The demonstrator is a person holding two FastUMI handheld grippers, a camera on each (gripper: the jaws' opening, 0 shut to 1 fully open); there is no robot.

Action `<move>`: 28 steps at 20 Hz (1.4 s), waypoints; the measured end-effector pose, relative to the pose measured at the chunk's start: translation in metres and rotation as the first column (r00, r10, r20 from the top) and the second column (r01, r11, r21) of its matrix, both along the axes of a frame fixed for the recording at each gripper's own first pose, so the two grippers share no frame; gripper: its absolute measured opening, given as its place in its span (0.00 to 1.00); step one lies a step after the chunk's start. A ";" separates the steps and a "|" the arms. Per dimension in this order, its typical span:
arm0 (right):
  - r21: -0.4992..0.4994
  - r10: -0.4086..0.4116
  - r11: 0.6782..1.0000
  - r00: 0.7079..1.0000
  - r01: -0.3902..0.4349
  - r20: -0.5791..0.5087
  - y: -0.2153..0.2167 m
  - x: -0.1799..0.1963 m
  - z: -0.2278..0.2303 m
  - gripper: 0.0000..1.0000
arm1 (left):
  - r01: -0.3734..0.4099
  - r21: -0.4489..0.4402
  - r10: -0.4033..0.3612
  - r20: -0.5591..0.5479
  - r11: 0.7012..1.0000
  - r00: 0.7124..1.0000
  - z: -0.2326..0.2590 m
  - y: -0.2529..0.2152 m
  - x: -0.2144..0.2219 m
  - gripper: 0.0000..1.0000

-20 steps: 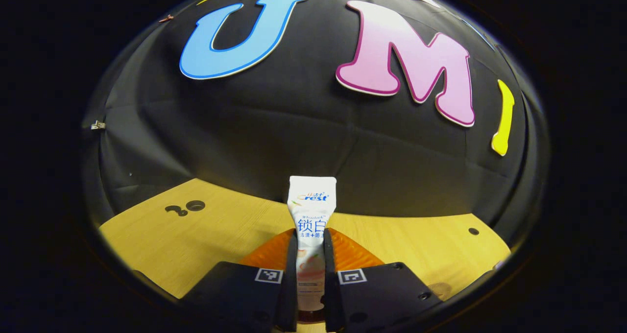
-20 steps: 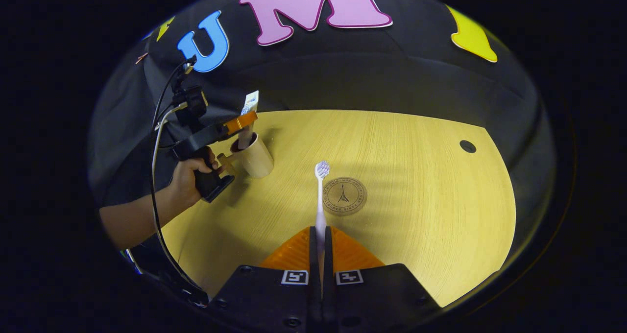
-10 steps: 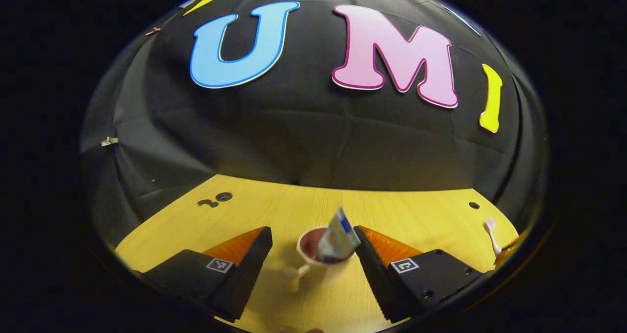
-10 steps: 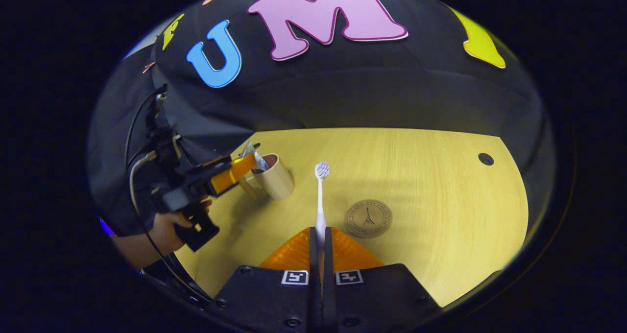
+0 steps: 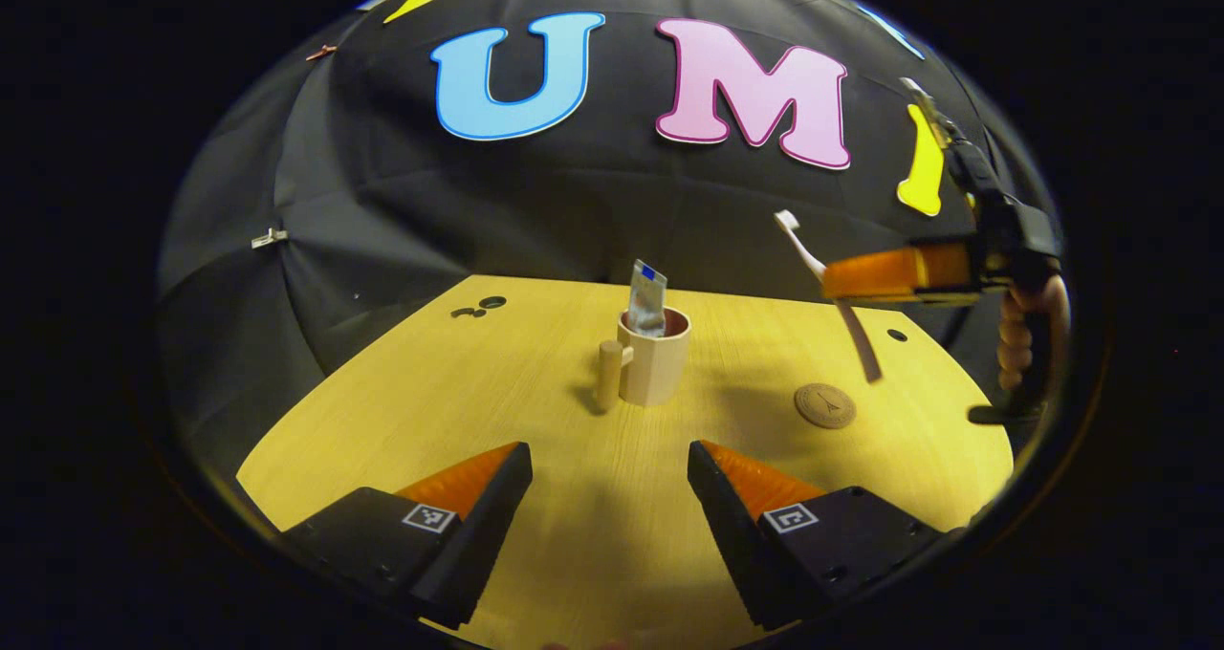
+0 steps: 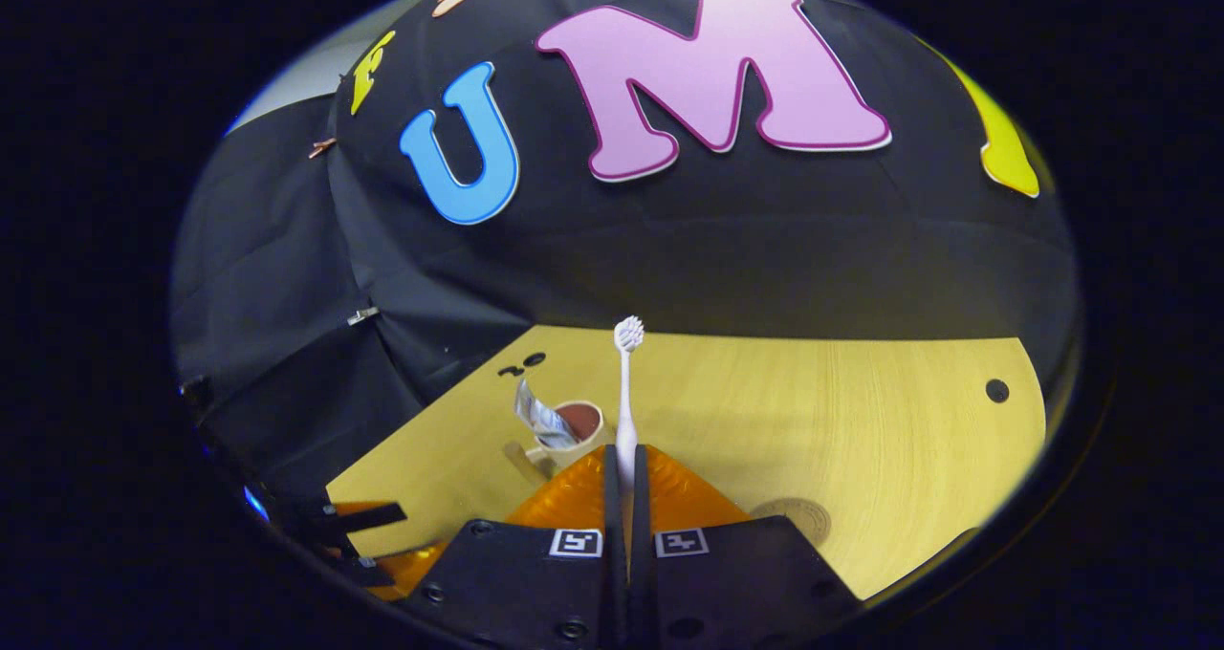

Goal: Put the toothbrush and toothpaste on the desktop into the cup, then pick up the cup and place it on the coaster on the desktop.

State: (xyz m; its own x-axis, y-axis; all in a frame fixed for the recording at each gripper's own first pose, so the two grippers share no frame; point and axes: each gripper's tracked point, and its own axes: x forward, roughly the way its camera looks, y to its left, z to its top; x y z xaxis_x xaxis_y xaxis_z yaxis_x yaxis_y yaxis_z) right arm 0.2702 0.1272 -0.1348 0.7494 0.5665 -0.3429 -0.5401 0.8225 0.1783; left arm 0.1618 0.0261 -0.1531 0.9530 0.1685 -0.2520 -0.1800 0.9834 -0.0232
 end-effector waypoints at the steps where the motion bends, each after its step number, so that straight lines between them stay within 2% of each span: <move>1: 0.019 -0.002 1.000 1.000 0.001 0.031 0.008 0.008 0.006 0.05 | -0.002 -0.016 0.002 -0.004 1.000 1.000 -0.003 0.000 -0.005 1.00; 6: 0.079 -0.017 0.997 0.992 0.007 0.127 0.049 0.048 0.021 0.05 | -0.032 -0.054 0.033 0.015 0.998 0.999 -0.007 0.010 -0.014 1.00; 13: 0.149 -0.084 0.987 0.984 0.060 0.156 0.087 0.091 0.011 0.06 | -0.041 -0.094 0.047 0.062 0.995 0.997 -0.004 0.019 0.000 0.99; 20: 0.147 -0.093 0.987 0.983 0.070 0.158 0.110 0.108 -0.018 0.06 | -0.072 -0.150 0.088 0.099 0.986 0.991 -0.012 0.030 0.007 0.98; 26: 0.082 -0.074 0.995 0.976 0.058 0.206 0.121 0.113 -0.040 0.06 | -0.093 -0.199 0.116 0.105 0.975 0.988 -0.025 0.036 0.009 0.98; 28: 0.090 -0.086 0.994 0.972 0.068 0.217 0.121 0.115 -0.047 0.07 | -0.114 -0.208 0.139 0.108 0.971 0.984 -0.029 0.041 0.011 0.98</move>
